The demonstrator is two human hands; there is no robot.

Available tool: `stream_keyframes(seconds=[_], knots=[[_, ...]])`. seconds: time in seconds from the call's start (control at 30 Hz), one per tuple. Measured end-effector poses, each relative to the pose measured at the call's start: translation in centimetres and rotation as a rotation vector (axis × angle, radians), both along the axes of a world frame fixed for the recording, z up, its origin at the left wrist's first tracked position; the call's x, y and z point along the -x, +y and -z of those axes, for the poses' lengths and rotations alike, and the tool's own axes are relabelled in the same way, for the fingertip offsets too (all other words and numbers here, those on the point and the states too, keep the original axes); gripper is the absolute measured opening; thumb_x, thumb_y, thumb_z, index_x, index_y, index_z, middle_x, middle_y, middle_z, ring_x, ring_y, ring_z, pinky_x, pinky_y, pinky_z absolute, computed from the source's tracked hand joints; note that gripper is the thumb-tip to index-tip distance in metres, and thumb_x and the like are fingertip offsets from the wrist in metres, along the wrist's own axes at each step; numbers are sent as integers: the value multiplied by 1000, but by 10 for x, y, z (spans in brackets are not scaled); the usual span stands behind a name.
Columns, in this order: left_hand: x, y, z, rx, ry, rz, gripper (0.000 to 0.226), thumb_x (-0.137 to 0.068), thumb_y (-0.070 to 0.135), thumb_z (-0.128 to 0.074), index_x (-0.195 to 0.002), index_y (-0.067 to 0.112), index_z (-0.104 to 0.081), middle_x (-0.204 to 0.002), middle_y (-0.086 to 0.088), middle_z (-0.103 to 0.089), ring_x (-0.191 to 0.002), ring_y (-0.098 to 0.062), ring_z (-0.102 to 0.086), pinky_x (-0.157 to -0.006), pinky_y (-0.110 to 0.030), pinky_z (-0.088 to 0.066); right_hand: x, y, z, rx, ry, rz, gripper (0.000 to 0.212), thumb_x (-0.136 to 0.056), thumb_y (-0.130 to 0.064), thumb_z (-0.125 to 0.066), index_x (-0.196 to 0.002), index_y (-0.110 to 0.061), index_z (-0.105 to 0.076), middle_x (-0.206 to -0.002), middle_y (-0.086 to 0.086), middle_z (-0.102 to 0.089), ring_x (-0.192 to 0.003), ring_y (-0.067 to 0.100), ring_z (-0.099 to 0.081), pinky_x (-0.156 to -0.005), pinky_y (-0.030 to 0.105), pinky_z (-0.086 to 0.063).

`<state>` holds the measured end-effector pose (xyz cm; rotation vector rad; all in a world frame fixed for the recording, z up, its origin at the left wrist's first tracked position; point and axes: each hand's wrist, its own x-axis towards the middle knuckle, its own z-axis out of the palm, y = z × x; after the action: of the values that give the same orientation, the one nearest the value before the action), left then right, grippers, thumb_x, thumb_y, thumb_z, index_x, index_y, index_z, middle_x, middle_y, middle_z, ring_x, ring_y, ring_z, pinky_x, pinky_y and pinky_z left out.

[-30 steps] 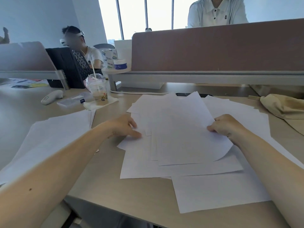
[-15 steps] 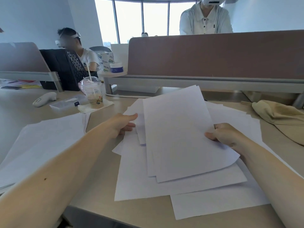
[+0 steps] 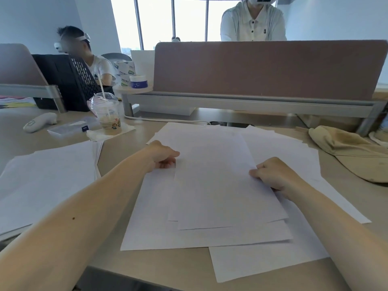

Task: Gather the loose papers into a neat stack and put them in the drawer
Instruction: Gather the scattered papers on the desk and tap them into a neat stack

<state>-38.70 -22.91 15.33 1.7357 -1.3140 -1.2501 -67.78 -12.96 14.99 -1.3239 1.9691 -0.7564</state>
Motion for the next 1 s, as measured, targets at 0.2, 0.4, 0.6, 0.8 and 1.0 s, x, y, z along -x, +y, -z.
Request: stream_keyframes(seconds=[0.2, 0.4, 0.6, 0.8, 1.0], knots=[[10, 7, 5, 26, -84, 83, 16, -89, -5, -60, -78, 7, -57, -64, -11, -52, -47, -16, -47, -43, -23, -40, 0, 0, 4, 65, -20, 34, 48, -84, -11, -61, -53, -19, -25, -53, 2, -24, -49, 19, -24, -52, 28, -16], [-8, 23, -5, 6, 1, 125, 20, -94, -4, -44, -81, 10, -49, -70, -9, -48, -45, -14, -38, -39, -20, -32, 4, -4, 1, 115, -179, 113, 47, -86, -10, -61, -55, -19, -27, -60, 6, -26, -57, 20, -30, -58, 30, -22], [-18, 44, -1, -85, 54, 143, 16, -96, 2, -44, -104, 0, -58, -84, -16, -57, -62, -24, -53, -59, -33, -49, -8, 0, 4, 113, -212, 66, 27, -84, -16, -64, -60, -12, -52, -70, 13, -55, -64, 27, -55, -64, 32, -43], [0, 72, -2, -63, 296, 132, 22, -95, 22, -63, -108, 5, -62, -102, -15, -72, -98, -35, -69, -79, -45, -58, -28, 7, 12, 182, -144, -45, 28, -78, -23, -62, -82, 5, -62, -72, 10, -62, -61, 23, -57, -58, 29, -41], [-9, 68, 1, 138, -16, 131, 42, -91, -1, -61, -130, 11, -54, -116, -13, -66, -95, -29, -64, -69, -31, -53, -28, 18, -4, 5, -507, 9, 48, -84, -30, -75, -123, -7, -57, -105, 9, -69, -90, 29, -70, -76, 39, -59]])
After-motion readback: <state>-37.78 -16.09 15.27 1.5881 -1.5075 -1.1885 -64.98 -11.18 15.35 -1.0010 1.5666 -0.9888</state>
